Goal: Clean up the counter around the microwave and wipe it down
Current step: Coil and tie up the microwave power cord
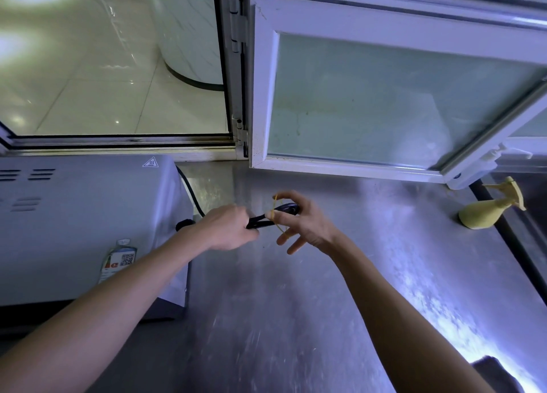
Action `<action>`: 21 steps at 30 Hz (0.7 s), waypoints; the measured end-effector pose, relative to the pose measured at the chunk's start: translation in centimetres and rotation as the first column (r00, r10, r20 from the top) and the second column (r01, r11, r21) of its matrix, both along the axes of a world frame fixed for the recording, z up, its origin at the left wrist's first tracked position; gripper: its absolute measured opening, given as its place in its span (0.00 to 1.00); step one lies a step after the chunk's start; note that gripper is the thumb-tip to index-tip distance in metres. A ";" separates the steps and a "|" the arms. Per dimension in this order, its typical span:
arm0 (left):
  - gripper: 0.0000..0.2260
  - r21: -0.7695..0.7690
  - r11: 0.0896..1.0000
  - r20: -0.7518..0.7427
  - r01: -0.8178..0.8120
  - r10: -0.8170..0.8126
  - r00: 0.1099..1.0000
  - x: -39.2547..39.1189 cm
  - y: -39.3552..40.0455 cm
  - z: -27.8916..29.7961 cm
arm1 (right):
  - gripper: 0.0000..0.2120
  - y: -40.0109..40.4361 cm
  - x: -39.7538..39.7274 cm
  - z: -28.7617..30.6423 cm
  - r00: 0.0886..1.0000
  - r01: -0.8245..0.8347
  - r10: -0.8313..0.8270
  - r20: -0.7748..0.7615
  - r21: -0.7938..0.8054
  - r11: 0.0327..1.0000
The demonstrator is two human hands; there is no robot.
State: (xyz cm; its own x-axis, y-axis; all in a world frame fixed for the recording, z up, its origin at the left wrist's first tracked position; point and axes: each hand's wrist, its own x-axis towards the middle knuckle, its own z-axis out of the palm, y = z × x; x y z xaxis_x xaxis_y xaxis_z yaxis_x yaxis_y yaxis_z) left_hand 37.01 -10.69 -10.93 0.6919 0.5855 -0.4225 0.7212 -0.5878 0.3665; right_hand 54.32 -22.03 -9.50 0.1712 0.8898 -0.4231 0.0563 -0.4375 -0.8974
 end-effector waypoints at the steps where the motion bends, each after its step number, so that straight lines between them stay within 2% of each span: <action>1: 0.12 -0.016 1.000 0.009 0.002 -0.002 1.000 -0.1 0.1 -0.1 | 0.24 0.0 -0.1 -0.1 1.000 0.008 -0.007 -0.016 0.004 1.000; 12: 0.11 -0.090 0.996 0.150 0.008 0.006 0.989 0.0 -0.4 1.3 | 0.28 -0.4 -1.0 -0.9 0.954 0.131 -0.116 -0.275 0.039 0.991; 15: 0.11 -0.032 0.999 0.128 0.025 -0.020 0.992 -0.1 -0.5 1.2 | 0.25 -0.4 -1.7 -0.9 0.945 0.189 -0.166 -0.284 0.055 0.981; 19: 0.08 0.092 0.993 0.028 0.079 -0.082 0.996 -0.3 -1.4 1.0 | 0.24 -0.5 -2.2 -1.6 0.948 0.212 -0.192 -0.255 0.055 0.976; 21: 0.09 0.130 0.988 0.035 0.085 -0.090 0.995 -0.2 -1.7 1.1 | 0.22 -0.4 -2.1 -1.9 0.934 0.273 -0.250 -0.255 0.059 0.960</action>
State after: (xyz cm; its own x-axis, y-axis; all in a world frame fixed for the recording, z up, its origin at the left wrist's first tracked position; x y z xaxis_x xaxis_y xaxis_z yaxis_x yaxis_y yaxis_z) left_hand 36.79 -12.39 -9.84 0.7578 0.5696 -0.3181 0.6511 -0.6919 0.3120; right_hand 52.24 -22.44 -11.42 0.3054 0.8643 -0.3997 -0.2737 -0.3223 -0.9062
